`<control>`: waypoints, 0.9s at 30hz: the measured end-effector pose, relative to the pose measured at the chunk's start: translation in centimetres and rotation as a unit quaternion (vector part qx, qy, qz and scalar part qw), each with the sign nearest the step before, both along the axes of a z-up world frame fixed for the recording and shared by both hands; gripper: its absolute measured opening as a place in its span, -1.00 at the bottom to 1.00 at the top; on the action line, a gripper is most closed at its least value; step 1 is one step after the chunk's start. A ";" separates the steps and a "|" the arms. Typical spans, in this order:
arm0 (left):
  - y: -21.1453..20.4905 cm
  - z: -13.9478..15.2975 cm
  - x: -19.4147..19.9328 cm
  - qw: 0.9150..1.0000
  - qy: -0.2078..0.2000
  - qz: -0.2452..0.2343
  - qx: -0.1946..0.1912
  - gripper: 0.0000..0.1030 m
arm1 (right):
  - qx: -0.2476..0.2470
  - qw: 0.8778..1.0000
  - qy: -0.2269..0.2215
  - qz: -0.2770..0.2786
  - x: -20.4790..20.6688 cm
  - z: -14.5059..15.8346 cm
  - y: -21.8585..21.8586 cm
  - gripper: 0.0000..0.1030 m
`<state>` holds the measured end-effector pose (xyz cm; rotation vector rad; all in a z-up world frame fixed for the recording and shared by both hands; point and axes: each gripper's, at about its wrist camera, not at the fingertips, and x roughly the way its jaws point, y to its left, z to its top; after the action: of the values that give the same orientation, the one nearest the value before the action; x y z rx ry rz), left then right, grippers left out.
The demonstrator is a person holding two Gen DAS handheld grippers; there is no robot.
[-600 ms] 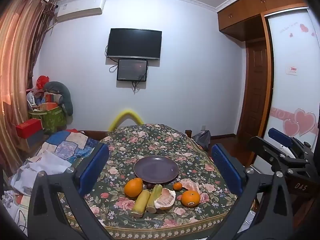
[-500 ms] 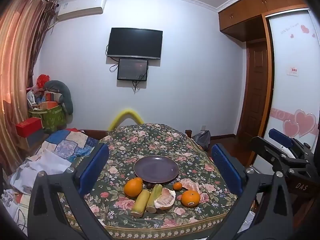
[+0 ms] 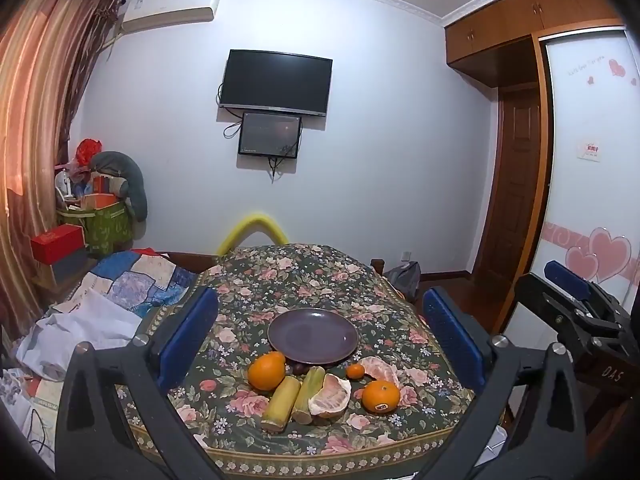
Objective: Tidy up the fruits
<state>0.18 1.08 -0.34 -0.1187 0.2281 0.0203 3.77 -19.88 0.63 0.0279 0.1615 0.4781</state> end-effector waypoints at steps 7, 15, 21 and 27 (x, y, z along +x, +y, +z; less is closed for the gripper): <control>-0.4 0.0 -0.1 1.000 -0.004 0.000 0.010 1.00 | 0.003 1.000 0.001 0.002 0.0 -0.1 -0.1 1.00; -0.7 0.3 -0.4 1.000 -0.011 0.000 0.013 1.00 | 0.003 1.000 0.003 0.002 0.1 0.0 -0.2 1.00; -0.6 0.3 -0.5 1.000 -0.012 0.001 0.012 1.00 | 0.004 1.000 0.003 0.002 0.1 -0.1 -0.1 1.00; -0.5 0.3 -0.4 1.000 -0.011 0.001 0.010 1.00 | 0.004 1.000 0.005 0.003 0.1 -0.1 -0.1 1.00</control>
<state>-0.18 0.58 -0.01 -0.0985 0.2059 0.0235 3.90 -19.99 0.55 0.0366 0.1694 0.4853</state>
